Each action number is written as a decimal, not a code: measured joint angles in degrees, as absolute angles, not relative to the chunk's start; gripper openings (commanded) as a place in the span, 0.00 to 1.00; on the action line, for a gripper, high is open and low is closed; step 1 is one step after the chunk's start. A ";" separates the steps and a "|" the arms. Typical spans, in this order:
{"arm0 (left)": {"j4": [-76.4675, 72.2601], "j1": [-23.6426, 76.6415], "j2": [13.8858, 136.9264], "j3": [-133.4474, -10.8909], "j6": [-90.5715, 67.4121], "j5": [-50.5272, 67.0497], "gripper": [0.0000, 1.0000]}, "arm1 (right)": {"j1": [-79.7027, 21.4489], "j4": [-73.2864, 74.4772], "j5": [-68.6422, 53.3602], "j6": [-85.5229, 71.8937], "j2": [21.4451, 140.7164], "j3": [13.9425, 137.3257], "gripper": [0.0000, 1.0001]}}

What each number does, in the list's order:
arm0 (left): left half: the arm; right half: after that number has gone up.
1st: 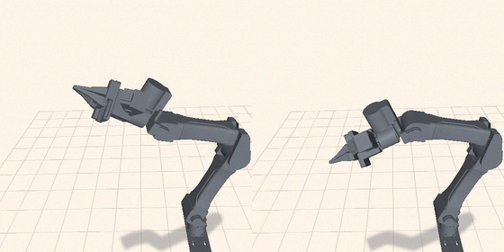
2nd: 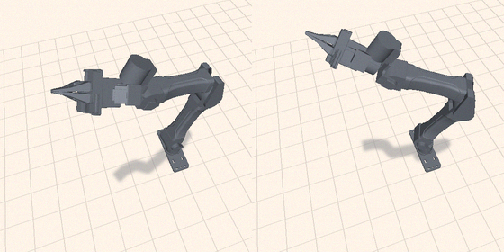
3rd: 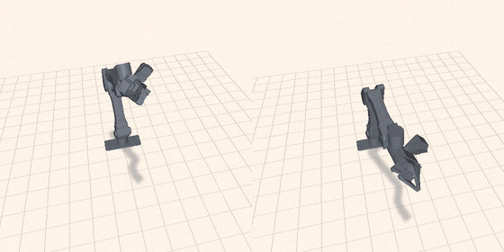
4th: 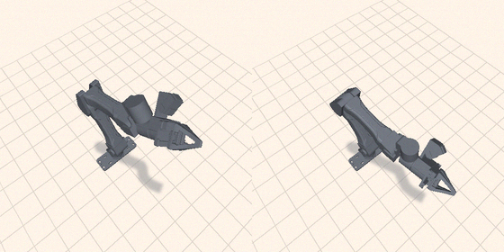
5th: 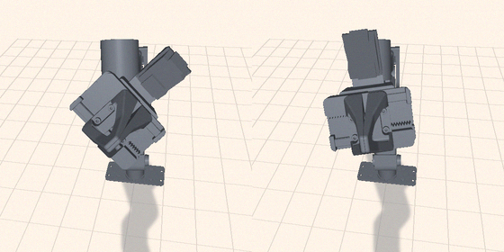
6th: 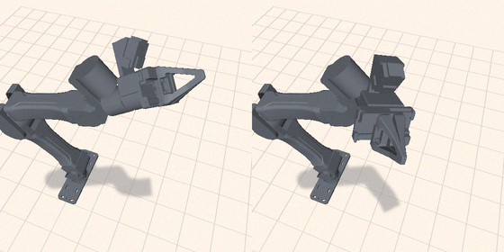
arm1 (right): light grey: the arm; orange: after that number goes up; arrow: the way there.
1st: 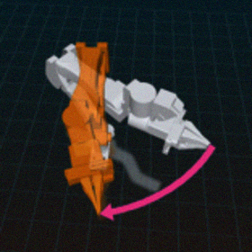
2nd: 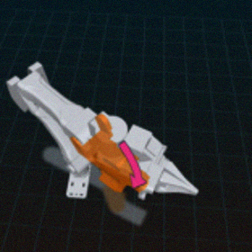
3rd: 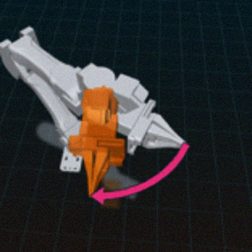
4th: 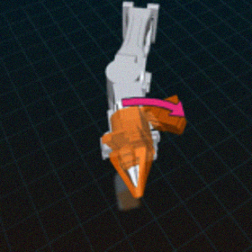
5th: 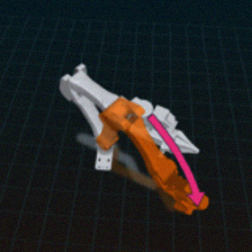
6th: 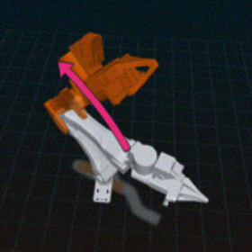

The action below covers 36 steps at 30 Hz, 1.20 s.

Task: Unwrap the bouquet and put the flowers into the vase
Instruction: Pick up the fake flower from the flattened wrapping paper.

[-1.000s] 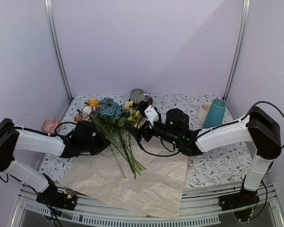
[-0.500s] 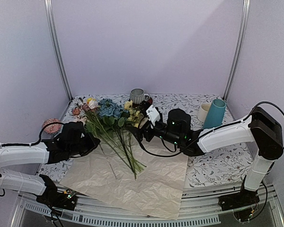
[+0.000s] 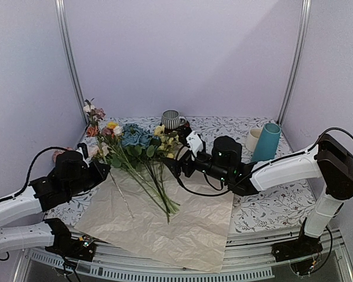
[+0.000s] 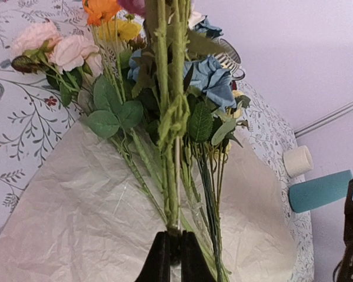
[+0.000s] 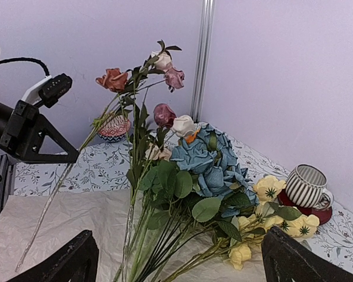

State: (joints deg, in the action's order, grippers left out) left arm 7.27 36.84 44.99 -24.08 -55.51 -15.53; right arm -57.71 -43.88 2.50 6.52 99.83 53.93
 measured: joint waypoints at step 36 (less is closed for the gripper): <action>19.49 36.77 32.03 -31.57 -42.50 -26.48 0.02 | -57.71 -43.88 2.57 3.86 98.19 50.50 0.99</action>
